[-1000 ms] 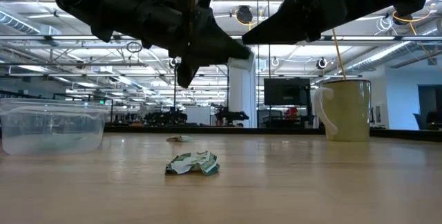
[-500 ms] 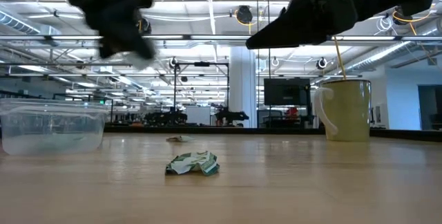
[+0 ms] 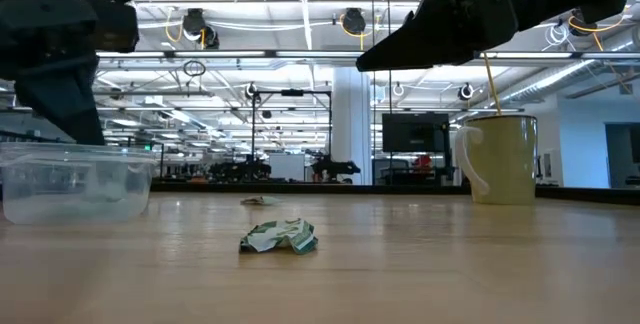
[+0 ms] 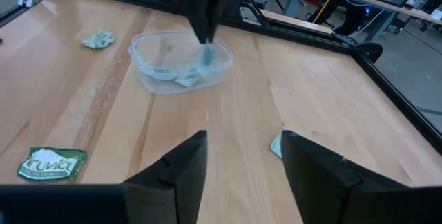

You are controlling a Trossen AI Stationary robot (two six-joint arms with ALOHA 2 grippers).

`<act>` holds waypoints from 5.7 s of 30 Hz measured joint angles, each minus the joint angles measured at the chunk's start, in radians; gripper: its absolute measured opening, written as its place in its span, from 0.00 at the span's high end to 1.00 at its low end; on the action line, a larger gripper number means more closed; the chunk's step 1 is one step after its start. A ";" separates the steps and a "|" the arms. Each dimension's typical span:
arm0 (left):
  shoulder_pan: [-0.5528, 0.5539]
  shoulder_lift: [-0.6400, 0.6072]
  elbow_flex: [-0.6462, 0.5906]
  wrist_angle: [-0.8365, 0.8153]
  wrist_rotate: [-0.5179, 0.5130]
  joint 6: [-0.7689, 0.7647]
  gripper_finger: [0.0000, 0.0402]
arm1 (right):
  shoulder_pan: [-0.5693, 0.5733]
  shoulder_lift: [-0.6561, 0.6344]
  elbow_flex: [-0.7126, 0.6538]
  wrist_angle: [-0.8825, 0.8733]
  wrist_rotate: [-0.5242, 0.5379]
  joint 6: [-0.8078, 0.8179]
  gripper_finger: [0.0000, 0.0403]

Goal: Pick and place Stevia / Truvia into bins
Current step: Put the green stevia packet into the transparent bin

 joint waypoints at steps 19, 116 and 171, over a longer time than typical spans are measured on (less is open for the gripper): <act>0.364 0.091 0.094 0.404 0.037 0.796 0.67 | -0.035 0.000 0.000 0.007 -0.005 0.000 0.53; -0.248 0.007 0.109 0.125 0.045 0.239 0.99 | -0.100 0.000 0.000 -0.078 -0.189 0.052 0.53; 0.044 0.035 0.286 0.136 -0.057 0.895 0.68 | 0.465 -0.058 -0.067 -0.824 -0.268 1.204 0.63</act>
